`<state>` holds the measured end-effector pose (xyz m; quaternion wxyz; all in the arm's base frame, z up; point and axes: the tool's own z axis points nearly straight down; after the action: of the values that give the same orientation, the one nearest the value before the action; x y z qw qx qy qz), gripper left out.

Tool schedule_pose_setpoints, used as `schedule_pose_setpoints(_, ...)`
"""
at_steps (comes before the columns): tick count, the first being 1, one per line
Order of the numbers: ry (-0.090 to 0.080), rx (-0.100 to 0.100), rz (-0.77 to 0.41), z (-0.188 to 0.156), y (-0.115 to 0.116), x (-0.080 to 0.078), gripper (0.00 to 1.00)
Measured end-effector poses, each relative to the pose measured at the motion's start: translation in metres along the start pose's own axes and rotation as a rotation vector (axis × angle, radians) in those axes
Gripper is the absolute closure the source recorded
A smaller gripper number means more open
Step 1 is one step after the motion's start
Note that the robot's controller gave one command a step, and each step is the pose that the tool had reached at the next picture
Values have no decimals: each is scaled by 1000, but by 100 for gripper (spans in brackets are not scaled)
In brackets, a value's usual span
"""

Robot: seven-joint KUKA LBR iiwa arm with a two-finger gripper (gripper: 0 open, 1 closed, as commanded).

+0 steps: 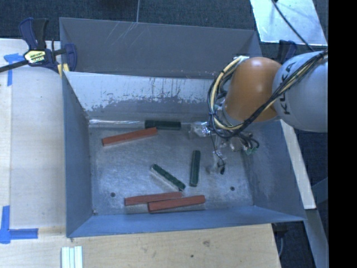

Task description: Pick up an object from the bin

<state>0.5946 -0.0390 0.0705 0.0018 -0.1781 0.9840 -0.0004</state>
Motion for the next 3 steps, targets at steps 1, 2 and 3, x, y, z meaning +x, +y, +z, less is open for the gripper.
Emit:
schedule_pose_setpoints(1,3,-2,-162,0,33,0,0)
schedule_pose_setpoints(2,1,-2,-162,-1,33,-1,100)
schedule_pose_setpoints(3,-9,3,-209,-123,47,-21,100)
